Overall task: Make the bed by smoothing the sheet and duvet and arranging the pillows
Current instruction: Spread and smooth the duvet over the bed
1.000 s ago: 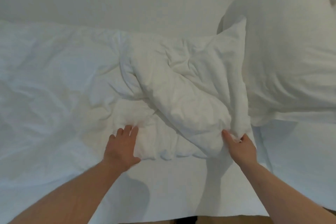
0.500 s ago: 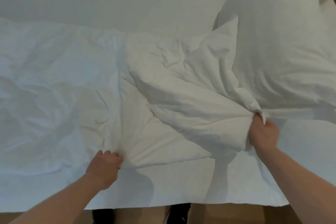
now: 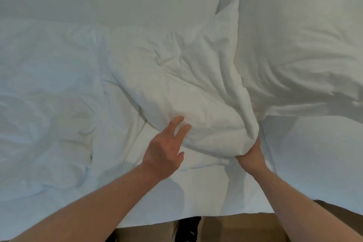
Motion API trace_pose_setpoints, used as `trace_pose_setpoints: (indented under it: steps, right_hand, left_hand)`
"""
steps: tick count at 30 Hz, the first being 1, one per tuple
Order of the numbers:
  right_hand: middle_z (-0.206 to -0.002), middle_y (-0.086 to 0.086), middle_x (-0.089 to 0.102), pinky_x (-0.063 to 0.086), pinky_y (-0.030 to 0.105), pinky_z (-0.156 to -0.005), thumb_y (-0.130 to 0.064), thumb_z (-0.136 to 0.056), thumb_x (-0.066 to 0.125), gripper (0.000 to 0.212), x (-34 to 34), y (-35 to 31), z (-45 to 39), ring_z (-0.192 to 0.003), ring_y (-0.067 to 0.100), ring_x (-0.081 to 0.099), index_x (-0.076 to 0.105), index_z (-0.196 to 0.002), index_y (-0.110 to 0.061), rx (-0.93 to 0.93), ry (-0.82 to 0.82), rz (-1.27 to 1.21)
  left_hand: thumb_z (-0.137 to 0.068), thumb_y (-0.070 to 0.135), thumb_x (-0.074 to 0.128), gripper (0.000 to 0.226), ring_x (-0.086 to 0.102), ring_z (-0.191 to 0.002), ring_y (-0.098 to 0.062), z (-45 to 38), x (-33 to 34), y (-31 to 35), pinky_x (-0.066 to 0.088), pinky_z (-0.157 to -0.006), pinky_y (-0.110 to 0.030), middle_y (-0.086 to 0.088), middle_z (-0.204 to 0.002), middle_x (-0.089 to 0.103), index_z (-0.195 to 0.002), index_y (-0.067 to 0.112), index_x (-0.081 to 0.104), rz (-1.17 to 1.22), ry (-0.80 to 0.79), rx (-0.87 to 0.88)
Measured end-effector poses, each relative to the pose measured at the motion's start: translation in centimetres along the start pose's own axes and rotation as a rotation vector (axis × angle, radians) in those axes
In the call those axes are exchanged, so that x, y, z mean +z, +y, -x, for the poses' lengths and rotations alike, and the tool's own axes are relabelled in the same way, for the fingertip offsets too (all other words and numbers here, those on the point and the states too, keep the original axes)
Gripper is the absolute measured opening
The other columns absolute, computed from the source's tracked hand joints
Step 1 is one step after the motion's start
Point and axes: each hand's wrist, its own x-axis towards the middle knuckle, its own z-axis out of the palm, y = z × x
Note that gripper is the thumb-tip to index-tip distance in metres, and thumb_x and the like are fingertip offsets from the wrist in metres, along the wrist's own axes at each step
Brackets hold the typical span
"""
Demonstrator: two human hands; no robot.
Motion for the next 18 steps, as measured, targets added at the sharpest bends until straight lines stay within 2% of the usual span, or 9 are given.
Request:
trace_pose_setpoints:
  steps: [2, 3, 4, 6, 8, 10, 12, 16, 18]
  right_hand:
    - [-0.150, 0.008, 0.052, 0.043, 0.035, -0.100, -0.035, -0.082, 0.079, 0.085, 0.9, -0.7, -0.8, -0.134, 0.031, 0.053, 0.038, -0.154, -0.015, 0.091, -0.005, 0.021]
    - [-0.138, 0.015, 0.062, 0.045, 0.036, -0.094, -0.032, -0.089, 0.071, 0.059, 1.1, -1.0, -0.7, -0.125, 0.036, 0.058, 0.054, -0.141, -0.010, 0.116, -0.040, 0.071]
    - [-0.119, 0.018, 0.070, 0.047, 0.037, -0.086, -0.032, -0.089, 0.064, 0.044, 1.1, -1.2, -0.2, -0.112, 0.038, 0.064, 0.065, -0.123, -0.005, 0.122, -0.063, 0.078]
    - [-0.089, 0.009, 0.071, 0.047, 0.035, -0.070, -0.035, -0.085, 0.060, 0.034, 0.4, -1.6, 1.6, -0.088, 0.031, 0.067, 0.070, -0.097, -0.005, 0.139, -0.058, -0.074]
    - [-0.086, 0.001, 0.072, 0.050, 0.033, -0.067, -0.032, -0.093, 0.067, 0.020, -0.9, -0.9, 4.1, -0.082, 0.022, 0.067, 0.069, -0.092, -0.012, 0.192, -0.062, -0.202]
    - [-0.091, -0.001, 0.073, 0.054, 0.033, -0.071, -0.031, -0.095, 0.069, 0.012, -1.9, 1.2, 6.6, -0.083, 0.017, 0.068, 0.068, -0.094, -0.019, 0.216, -0.067, -0.252]
    - [-0.091, -0.004, 0.071, 0.055, 0.033, -0.075, -0.034, -0.094, 0.070, 0.009, -2.9, 3.2, 8.6, -0.084, 0.015, 0.068, 0.065, -0.093, -0.027, 0.269, -0.075, -0.253]
    - [-0.084, 0.000, 0.068, 0.049, 0.028, -0.065, -0.038, -0.095, 0.067, 0.020, -2.8, 7.0, 9.6, -0.077, 0.017, 0.065, 0.063, -0.095, -0.018, 0.419, -0.157, -0.023]
    - [-0.090, 0.000, 0.069, 0.054, 0.029, -0.071, -0.040, -0.093, 0.066, 0.025, -2.2, 7.3, 9.1, -0.080, 0.015, 0.063, 0.062, -0.099, -0.017, 0.459, -0.233, 0.103]
  left_hand:
    - [-0.075, 0.033, 0.078, 0.094, 0.068, -0.094, -0.025, -3.5, 0.2, 0.4, 0.058, -0.067, -0.036, 0.004, -0.168, 0.011, -0.155, 0.032, 0.028, -0.101, -0.028, 0.008]
    - [-0.080, 0.036, 0.076, 0.088, 0.068, -0.097, -0.024, -5.2, 0.1, 0.6, 0.058, -0.068, -0.038, 0.007, -0.167, 0.014, -0.154, 0.035, 0.029, -0.117, -0.072, -0.018]
    - [-0.086, 0.036, 0.071, 0.069, 0.067, -0.100, -0.025, -6.7, -0.2, 0.8, 0.056, -0.071, -0.039, 0.006, -0.160, 0.030, -0.148, 0.034, 0.040, -0.123, -0.106, -0.049]
    - [-0.094, 0.031, 0.060, 0.021, 0.066, -0.093, -0.029, -9.3, -1.5, 1.4, 0.049, -0.067, -0.039, 0.002, -0.119, 0.058, -0.114, 0.025, 0.062, -0.143, -0.071, -0.090]
    - [-0.094, 0.028, 0.057, 0.007, 0.063, -0.081, -0.031, -11.4, -3.0, 2.4, 0.039, -0.060, -0.037, 0.000, -0.095, 0.058, -0.093, 0.020, 0.058, -0.112, 0.094, -0.131]
    - [-0.095, 0.030, 0.055, 0.014, 0.056, -0.073, -0.030, -13.3, -4.9, 3.3, 0.034, -0.059, -0.037, -0.002, -0.092, 0.056, -0.088, 0.019, 0.050, -0.047, 0.274, -0.186]
    - [-0.097, 0.031, 0.051, 0.016, 0.049, -0.071, -0.029, -15.1, -6.8, 4.3, 0.031, -0.060, -0.037, -0.004, -0.092, 0.053, -0.087, 0.019, 0.046, 0.010, 0.352, -0.244]
    - [-0.098, 0.036, 0.053, 0.022, 0.054, -0.072, -0.032, -16.2, -6.7, 5.4, 0.033, -0.062, -0.036, -0.002, -0.094, 0.053, -0.086, 0.018, 0.049, -0.102, 0.191, -0.225]
    - [-0.096, 0.033, 0.054, 0.018, 0.056, -0.077, -0.031, -16.4, -5.9, 5.7, 0.035, -0.065, -0.035, -0.002, -0.091, 0.057, -0.085, 0.018, 0.052, -0.105, 0.092, -0.277]
